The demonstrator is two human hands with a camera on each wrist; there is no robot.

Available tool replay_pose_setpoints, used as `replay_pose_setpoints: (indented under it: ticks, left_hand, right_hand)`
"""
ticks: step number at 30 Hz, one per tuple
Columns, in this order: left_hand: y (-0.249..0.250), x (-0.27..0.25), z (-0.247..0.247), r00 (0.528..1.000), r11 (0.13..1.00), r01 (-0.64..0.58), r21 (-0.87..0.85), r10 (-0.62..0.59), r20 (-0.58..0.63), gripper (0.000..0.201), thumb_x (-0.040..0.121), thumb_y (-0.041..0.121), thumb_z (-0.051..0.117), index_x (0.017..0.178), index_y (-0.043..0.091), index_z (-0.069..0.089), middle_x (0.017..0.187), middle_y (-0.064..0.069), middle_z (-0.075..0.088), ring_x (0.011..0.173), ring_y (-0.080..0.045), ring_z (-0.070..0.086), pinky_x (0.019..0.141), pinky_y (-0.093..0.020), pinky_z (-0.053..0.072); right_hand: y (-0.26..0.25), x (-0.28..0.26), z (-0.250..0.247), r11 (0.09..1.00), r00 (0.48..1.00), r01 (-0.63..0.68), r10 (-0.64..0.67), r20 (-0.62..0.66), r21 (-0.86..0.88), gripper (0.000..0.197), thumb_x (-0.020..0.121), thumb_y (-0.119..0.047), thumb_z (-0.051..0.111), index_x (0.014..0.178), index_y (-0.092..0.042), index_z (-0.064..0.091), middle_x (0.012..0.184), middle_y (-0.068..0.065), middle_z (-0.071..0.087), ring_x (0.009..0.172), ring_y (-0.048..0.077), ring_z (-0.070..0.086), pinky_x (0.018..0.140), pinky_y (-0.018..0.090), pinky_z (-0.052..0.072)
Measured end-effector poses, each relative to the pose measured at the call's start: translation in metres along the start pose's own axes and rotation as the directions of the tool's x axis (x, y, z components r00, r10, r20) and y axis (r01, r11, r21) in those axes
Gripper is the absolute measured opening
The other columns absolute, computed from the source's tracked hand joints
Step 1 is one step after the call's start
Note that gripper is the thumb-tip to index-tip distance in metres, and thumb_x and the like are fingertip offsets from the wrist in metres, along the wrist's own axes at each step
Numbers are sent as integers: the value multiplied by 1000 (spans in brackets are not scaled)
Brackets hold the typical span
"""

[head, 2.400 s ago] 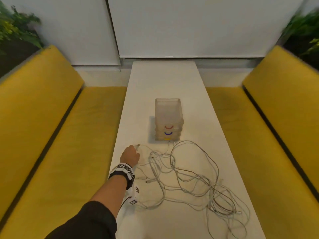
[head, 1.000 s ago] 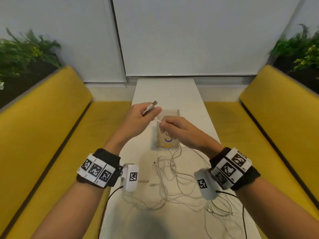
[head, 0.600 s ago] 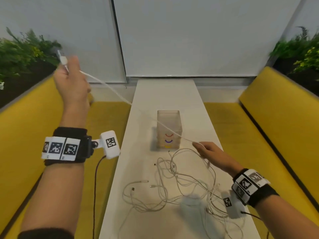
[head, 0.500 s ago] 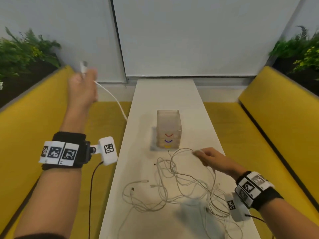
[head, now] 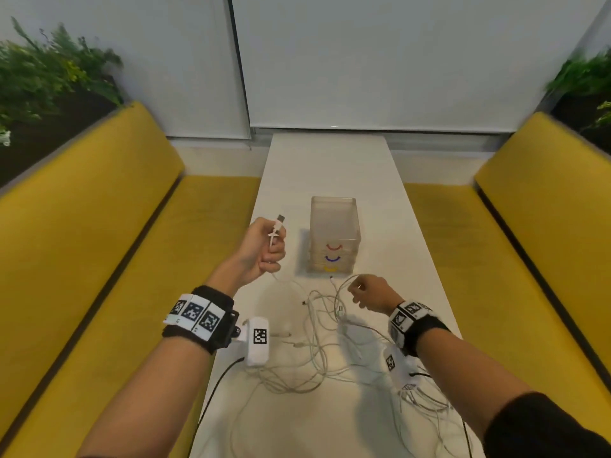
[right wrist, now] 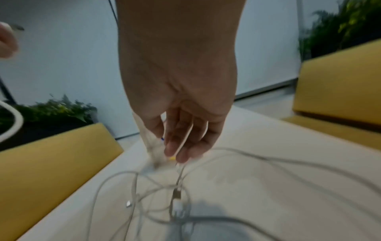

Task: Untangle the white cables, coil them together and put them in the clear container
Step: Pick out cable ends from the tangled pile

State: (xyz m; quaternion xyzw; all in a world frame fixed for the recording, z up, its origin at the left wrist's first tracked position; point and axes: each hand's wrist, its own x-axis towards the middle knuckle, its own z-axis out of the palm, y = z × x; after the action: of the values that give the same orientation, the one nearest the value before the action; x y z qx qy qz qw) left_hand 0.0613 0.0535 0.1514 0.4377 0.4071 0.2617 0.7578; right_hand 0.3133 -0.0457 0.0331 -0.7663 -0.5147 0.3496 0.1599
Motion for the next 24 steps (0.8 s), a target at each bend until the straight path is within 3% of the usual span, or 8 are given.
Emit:
replay_pose_setpoints:
  ticks: [2,4,7,10,13,16,19,24]
  left_hand:
    - [-21,10,0,997,998,53,-27,-54,-46,25,93,22,34,73,15,47,57,2,27,42,-9,20,34,-16,18]
    - [-39,17,2,992,997,80,-2,-79,-97,25,93,18,32,72,15,45,56,2,27,43,-11,20,36,-19,18]
    - [-56,24,1,987,991,85,103,-70,-144,28,96,14,30,75,11,49,57,0,29,46,-14,24,42,-24,26]
    - [-65,29,-7,987,984,36,174,-8,-162,31,97,8,31,83,5,59,58,-5,41,49,-19,40,53,-31,43]
    - [-67,30,-13,984,981,13,193,22,-175,32,95,4,31,85,3,61,58,-6,46,51,-19,47,57,-33,49]
    - [-69,28,-13,985,986,34,164,-6,-171,28,93,3,32,83,2,58,55,-6,44,50,-22,44,56,-34,46]
    - [-74,24,-11,986,987,87,136,-65,-156,20,92,5,35,80,7,51,54,-4,41,50,-21,37,51,-31,39]
    - [-77,20,-15,977,978,147,148,-120,-178,23,96,15,44,78,18,29,62,1,26,53,-14,19,45,-26,20]
  right_hand:
    - [-3,21,18,999,999,-29,28,-44,-15,26,95,-26,55,106,-6,69,91,8,74,76,19,67,78,34,55]
    - [-4,37,33,994,998,-31,25,-63,-104,32,96,-31,54,114,-8,67,108,14,72,100,28,67,89,37,52]
    - [-8,58,48,974,999,-37,31,-31,-222,41,101,-33,47,126,-4,60,124,18,65,117,34,59,92,36,46]
    - [-7,76,58,949,998,-22,39,46,-313,40,104,-29,38,119,2,59,121,20,63,112,34,59,82,36,43]
    - [-7,89,66,917,996,-69,83,18,-392,35,103,-28,41,111,-2,62,112,17,65,106,34,62,74,34,41]
    - [-10,95,71,893,982,-185,152,-112,-411,22,99,-21,48,102,-7,64,105,13,68,98,32,65,73,35,44]
    - [-9,93,75,887,978,-207,172,-121,-413,10,92,-13,51,87,-9,58,94,10,66,91,30,65,71,34,47]
    - [-13,82,60,996,977,-71,59,-204,-52,29,81,-32,64,65,-8,59,67,8,63,69,28,62,58,30,44]
